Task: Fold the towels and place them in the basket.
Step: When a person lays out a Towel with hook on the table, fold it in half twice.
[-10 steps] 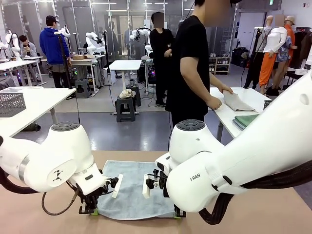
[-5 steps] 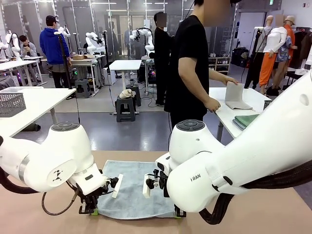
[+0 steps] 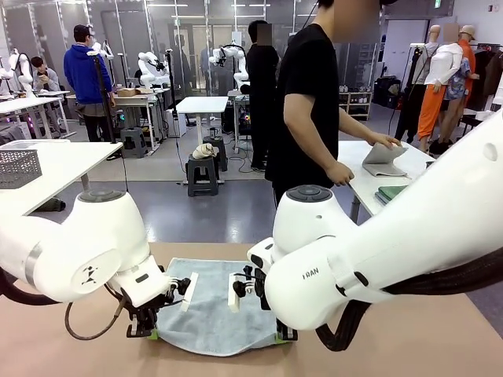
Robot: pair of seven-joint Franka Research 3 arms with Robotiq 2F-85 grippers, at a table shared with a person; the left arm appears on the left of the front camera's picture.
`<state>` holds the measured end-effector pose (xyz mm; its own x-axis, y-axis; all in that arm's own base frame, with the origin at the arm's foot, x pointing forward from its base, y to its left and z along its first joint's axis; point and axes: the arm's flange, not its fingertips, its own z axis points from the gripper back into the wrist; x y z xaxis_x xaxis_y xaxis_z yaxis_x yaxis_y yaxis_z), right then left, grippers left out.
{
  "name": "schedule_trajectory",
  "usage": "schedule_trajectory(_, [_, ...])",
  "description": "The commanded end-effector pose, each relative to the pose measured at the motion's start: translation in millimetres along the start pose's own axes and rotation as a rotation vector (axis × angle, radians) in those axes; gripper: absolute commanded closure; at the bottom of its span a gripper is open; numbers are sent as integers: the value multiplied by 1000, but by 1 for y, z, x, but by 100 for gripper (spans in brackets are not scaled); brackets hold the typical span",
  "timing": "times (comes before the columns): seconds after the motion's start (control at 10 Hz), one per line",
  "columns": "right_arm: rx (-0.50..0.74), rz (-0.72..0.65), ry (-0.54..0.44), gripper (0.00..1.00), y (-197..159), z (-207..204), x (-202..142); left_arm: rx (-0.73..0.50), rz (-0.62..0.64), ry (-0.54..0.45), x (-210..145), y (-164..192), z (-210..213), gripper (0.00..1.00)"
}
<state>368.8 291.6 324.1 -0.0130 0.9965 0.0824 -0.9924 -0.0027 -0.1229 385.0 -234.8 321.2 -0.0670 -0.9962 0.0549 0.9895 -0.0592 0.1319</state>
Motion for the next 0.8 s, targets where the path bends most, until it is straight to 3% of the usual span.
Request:
schedule_trajectory(0.0, [1, 43, -35, 94, -14, 18, -6, -11, 16, 19, 1, 3, 26, 97])
schedule_trajectory(0.7, [-96, 49, -29, 94, -47, 64, -6, 13, 12, 50, 5, 25, 59, 97])
